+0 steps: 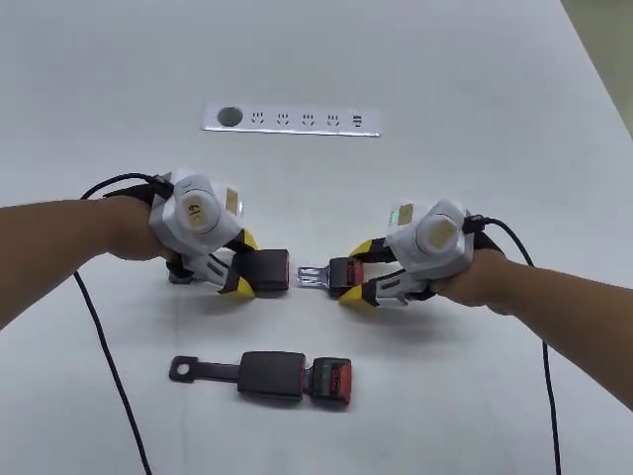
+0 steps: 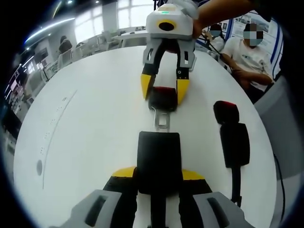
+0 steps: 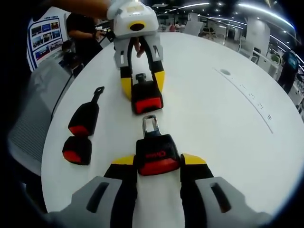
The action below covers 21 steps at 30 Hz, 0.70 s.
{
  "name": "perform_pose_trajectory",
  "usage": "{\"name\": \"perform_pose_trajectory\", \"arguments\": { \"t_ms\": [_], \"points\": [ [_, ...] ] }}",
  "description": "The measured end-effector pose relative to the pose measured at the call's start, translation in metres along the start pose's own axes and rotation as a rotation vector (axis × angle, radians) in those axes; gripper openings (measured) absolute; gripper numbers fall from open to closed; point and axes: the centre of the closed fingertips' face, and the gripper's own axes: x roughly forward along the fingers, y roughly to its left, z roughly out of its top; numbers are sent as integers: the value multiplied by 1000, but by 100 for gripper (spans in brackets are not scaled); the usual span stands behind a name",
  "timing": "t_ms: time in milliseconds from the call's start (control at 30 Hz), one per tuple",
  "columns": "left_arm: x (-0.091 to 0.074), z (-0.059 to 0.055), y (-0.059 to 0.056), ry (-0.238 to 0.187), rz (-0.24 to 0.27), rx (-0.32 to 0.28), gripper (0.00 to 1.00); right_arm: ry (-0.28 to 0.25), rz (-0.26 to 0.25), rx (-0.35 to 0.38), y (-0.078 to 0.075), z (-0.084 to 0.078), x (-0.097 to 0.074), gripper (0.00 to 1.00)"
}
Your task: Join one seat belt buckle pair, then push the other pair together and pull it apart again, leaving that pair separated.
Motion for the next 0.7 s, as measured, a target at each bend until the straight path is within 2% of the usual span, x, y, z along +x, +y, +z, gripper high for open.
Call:
{"name": "perform_pose_trajectory", "arguments": {
  "t_ms": [133,467,700],
  "points": [
    [-1,1,0,2,-4,2,34,3,-3,3,-7,-10,-7,34],
    [0,-1,2,10,-5,2,34,2,-16,27,-7,-26,-33,34],
    [-1,3,-1,13,-5,2,34,13,-22,35,-12,-40,-40,34]
  ]
}}
